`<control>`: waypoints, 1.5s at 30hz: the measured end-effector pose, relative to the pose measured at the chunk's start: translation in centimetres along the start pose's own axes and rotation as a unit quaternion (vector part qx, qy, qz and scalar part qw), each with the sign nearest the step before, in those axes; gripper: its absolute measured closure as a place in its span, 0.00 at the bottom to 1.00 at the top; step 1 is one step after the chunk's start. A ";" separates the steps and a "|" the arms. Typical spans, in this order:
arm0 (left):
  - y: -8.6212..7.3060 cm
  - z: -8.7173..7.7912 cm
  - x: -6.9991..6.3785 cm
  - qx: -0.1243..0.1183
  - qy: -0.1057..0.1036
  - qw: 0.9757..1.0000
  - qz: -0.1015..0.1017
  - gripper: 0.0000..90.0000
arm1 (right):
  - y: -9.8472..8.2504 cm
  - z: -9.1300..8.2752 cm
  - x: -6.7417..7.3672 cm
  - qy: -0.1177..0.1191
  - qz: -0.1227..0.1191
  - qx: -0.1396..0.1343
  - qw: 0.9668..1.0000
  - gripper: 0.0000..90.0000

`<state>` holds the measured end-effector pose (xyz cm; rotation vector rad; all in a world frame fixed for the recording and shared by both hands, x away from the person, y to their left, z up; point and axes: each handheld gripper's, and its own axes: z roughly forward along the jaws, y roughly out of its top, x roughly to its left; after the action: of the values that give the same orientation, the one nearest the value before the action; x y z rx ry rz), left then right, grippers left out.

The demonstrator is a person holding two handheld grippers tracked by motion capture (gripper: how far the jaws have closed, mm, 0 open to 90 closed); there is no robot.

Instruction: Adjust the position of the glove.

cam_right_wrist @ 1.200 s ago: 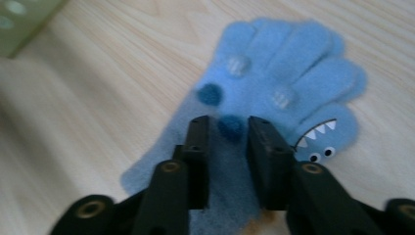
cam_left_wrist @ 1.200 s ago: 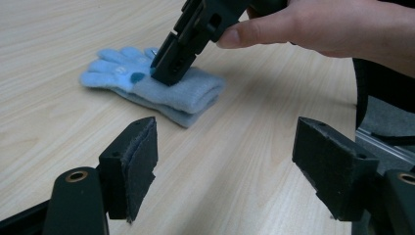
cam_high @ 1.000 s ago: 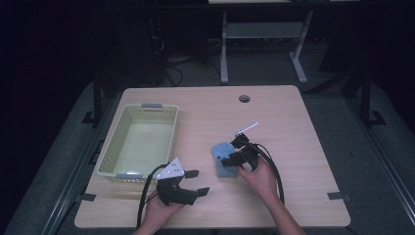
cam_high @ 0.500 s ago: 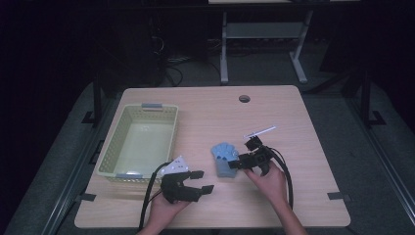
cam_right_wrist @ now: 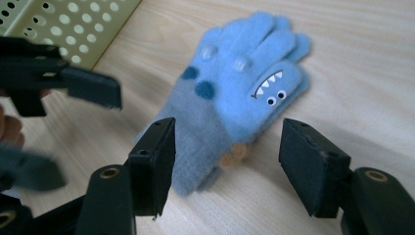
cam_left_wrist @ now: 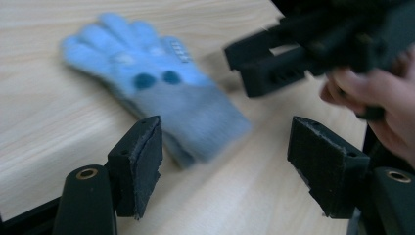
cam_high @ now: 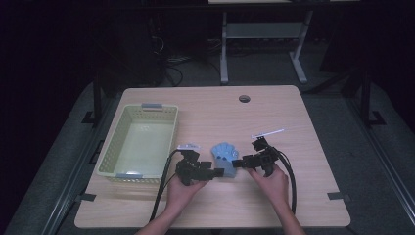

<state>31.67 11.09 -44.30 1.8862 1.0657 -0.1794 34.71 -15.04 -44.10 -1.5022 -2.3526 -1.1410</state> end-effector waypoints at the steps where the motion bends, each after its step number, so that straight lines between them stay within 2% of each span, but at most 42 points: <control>1: 0.1 0.2 0.4 0.000 0.001 1.000 -0.010 0.32 | 0.0 0.0 0.0 0.000 0.000 0.000 1.000 0.45; 2: 0.4 0.6 1.1 0.005 -0.002 0.999 -0.038 0.32 | -0.1 0.3 0.0 0.013 0.001 0.001 1.000 0.49; 3: 0.4 0.8 1.4 0.009 -0.002 0.999 -0.046 0.31 | -0.1 0.4 0.0 0.012 0.000 0.002 1.000 0.50; 4: 0.4 0.8 1.4 0.009 -0.002 0.999 -0.046 0.30 | -0.1 0.5 0.1 0.010 -0.001 0.002 1.000 0.51; 5: 0.5 1.3 2.0 0.020 -0.008 0.997 -0.076 0.30 | 0.0 0.6 0.2 0.007 -0.001 0.004 1.000 0.52; 6: 0.5 1.3 2.0 0.020 -0.008 0.997 -0.076 0.30 | -0.1 0.6 0.2 0.005 0.000 0.003 1.000 0.52; 8: 0.5 1.8 2.5 0.020 -0.013 0.994 -0.105 0.30 | -0.1 0.7 0.1 0.002 0.003 0.003 1.000 0.52; 9: 0.5 1.9 2.8 0.021 -0.019 0.993 -0.112 0.31 | -0.1 0.6 0.0 0.002 0.006 0.002 1.000 0.53; 15: 0.5 2.4 3.4 0.023 -0.019 0.992 -0.123 0.40 | -0.6 1.0 -0.4 0.015 0.009 0.003 1.000 0.54; 20: 0.5 2.8 3.8 0.017 -0.029 0.989 -0.141 0.48 | -0.8 1.2 -1.0 0.038 0.034 -0.005 0.999 0.56; 26: 0.3 3.2 3.9 0.020 -0.032 0.988 -0.150 0.54 | -0.9 1.6 -1.1 0.032 0.040 0.005 0.999 0.57; 29: 0.3 3.4 4.0 0.020 -0.032 0.989 -0.145 0.59 | -1.0 1.9 -1.0 0.032 0.044 0.007 0.998 0.57; 32: 0.2 3.5 4.2 0.021 -0.038 0.988 -0.149 0.66 | -1.0 2.3 -0.9 0.035 0.045 0.009 0.998 0.58; 34: 0.2 3.6 4.4 0.023 -0.041 0.987 -0.157 0.69 | -1.1 2.5 -0.8 0.037 0.048 0.007 0.998 0.60; 39: 0.2 3.9 4.4 0.017 -0.041 0.987 -0.157 0.73 | -1.1 2.7 -0.8 0.041 0.054 0.001 0.998 0.64; 43: 0.1 4.0 4.6 0.016 -0.047 0.986 -0.161 0.76 | -1.1 2.9 -0.9 0.054 0.065 0.002 0.996 0.70; 45: 0.1 4.0 4.7 0.017 -0.051 0.985 -0.163 0.76 | -1.1 3.0 -1.0 0.068 0.073 0.003 0.995 0.74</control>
<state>35.84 10.77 -48.89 1.7020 1.3022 -0.4802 35.12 -14.10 -47.30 -1.5143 -2.1181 -1.1599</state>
